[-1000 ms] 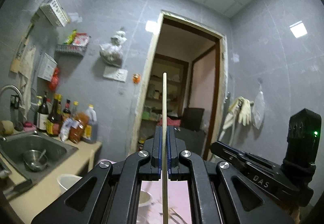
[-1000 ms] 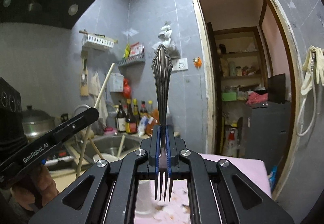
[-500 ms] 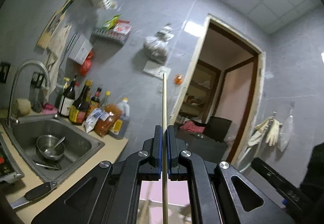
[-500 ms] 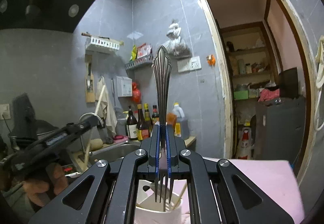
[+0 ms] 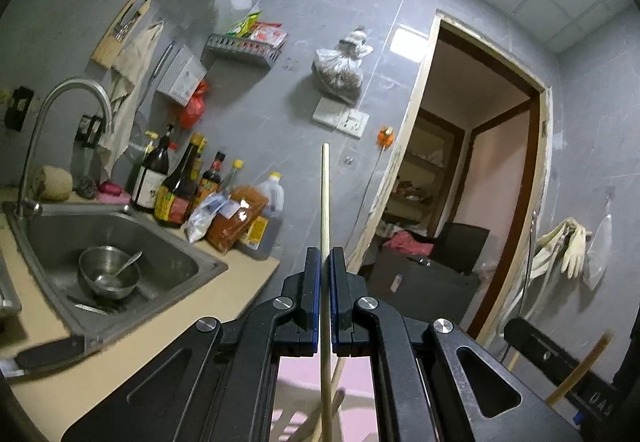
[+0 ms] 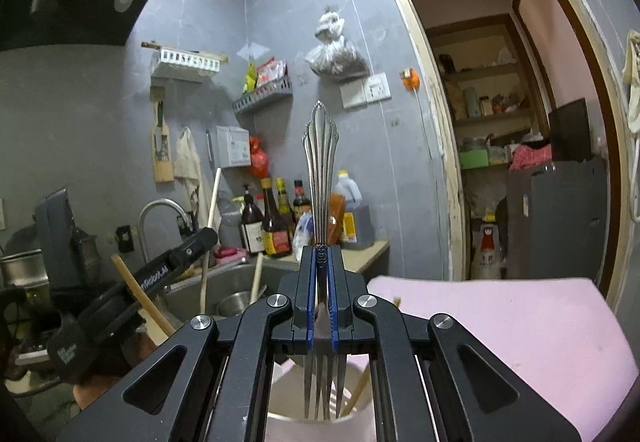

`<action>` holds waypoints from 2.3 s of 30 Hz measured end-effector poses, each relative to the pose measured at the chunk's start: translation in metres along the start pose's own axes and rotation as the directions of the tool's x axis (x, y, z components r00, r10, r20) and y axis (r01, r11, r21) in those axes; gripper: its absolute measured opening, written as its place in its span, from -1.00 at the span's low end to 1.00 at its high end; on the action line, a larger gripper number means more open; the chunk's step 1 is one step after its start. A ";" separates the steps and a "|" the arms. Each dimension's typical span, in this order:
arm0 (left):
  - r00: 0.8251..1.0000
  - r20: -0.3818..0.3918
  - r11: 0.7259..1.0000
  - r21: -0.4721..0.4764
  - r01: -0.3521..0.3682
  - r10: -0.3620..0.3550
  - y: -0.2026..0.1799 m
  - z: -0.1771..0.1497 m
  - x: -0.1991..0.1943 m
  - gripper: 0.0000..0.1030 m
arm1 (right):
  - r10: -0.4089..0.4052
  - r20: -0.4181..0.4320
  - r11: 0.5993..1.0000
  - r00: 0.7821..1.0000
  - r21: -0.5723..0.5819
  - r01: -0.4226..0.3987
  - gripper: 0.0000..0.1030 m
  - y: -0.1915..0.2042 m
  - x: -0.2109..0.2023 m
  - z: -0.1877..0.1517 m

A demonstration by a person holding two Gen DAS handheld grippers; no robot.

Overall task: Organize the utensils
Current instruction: 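Lower the chopstick and fork into the caddy and open both tools, then move both open tools down to the tongs and chopstick on the tablecloth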

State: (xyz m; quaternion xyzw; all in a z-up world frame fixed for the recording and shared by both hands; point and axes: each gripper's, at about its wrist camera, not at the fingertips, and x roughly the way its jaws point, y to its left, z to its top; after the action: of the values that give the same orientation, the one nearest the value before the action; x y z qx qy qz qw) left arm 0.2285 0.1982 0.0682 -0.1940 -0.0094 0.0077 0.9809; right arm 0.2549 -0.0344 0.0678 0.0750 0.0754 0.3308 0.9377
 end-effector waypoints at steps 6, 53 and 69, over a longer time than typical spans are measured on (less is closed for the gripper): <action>0.999 -0.028 1.000 0.018 -0.020 0.021 -0.002 -0.014 -0.003 -0.95 | 0.003 -0.030 1.000 1.000 0.013 -0.003 -0.94 -0.004 0.001 -0.008; 0.972 -0.236 0.985 0.167 0.044 -0.003 -0.051 -0.017 -0.076 0.69 | -0.078 0.011 0.996 0.997 -0.050 0.079 0.07 -0.023 -0.079 0.001; 0.971 -0.213 0.945 0.280 0.170 -0.112 -0.133 -0.034 -0.102 0.95 | -0.219 0.171 0.959 0.961 -0.143 0.244 1.00 -0.040 -0.172 0.018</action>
State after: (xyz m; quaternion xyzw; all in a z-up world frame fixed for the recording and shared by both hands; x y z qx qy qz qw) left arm 0.1286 0.0605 0.0862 -0.0433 0.0738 -0.0804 0.9931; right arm 0.1504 -0.1755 0.0932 0.0142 -0.0160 0.2167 0.9760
